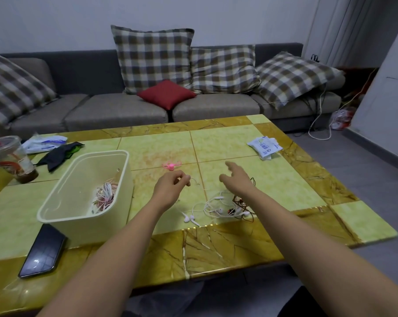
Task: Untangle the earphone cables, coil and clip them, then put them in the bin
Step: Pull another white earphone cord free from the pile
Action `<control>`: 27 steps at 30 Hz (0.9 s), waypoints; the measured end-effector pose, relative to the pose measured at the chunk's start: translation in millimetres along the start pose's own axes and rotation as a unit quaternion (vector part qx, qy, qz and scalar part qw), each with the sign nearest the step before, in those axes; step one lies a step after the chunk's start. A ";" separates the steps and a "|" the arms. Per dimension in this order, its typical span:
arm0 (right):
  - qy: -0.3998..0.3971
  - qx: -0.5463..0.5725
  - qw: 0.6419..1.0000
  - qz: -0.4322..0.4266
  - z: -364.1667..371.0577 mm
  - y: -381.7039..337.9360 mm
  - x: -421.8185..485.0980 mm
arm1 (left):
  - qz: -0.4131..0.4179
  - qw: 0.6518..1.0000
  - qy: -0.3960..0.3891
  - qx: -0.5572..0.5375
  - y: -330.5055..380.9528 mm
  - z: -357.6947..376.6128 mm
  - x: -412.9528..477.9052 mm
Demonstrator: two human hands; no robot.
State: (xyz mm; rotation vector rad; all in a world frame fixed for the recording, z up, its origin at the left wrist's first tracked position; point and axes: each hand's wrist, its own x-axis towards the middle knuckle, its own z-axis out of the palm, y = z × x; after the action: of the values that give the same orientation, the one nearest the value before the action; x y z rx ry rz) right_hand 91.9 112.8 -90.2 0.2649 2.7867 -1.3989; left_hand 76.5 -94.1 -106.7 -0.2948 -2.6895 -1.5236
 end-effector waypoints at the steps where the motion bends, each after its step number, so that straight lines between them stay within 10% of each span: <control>1: 0.002 0.010 0.999 -0.052 3.8 -4.8 -3.4 | 0.009 1.000 -0.009 -0.002 3.2 1.6 0.4; 7: -0.157 0.084 0.974 -0.139 16.9 -28.1 -8.2 | 0.043 0.999 -0.014 -0.001 19.2 3.0 1.3; 13: 0.170 0.242 0.953 -0.071 1.5 -28.0 4.3 | 0.004 1.000 0.011 0.009 0.3 -15.4 -3.6; 21: -0.108 0.086 0.989 -0.058 21.6 -22.9 -7.8 | -0.139 0.934 0.108 0.310 -22.5 -25.5 -11.3; 24: -0.156 0.016 0.983 -0.092 33.7 -30.0 -9.6 | 0.025 0.988 0.046 0.143 -7.3 -19.9 -19.4; 27: -0.169 -0.001 0.980 -0.101 44.0 -38.1 -11.5 | 0.000 0.992 -0.125 -0.020 11.9 -6.4 -23.5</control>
State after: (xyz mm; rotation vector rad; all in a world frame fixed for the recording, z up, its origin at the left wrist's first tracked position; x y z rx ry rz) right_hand 94.4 53.7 -85.3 -0.2431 2.5867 -1.3294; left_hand 101.3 -97.0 -96.3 -0.5223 -2.8450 -1.6422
